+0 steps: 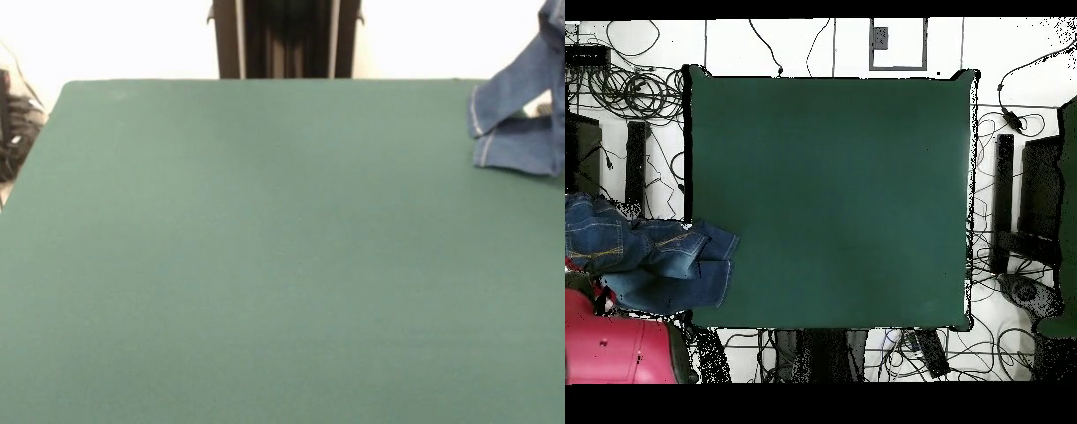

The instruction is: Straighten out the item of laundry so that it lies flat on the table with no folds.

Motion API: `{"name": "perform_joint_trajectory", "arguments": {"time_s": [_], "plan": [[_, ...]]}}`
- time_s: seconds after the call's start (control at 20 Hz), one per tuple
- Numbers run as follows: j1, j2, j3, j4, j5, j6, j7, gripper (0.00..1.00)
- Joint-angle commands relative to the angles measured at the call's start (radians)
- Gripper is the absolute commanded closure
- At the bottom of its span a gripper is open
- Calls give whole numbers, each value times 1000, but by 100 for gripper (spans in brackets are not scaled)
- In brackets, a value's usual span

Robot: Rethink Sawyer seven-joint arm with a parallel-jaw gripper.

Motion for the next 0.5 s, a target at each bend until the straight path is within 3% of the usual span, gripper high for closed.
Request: {"name": "perform_joint_trajectory", "arguments": {"time_s": [0.05, 0.5], "plan": [[66, 38, 114, -49, 77, 5, 445, 100], [128, 106, 111, -151, 65, -21, 601, 100]]}}
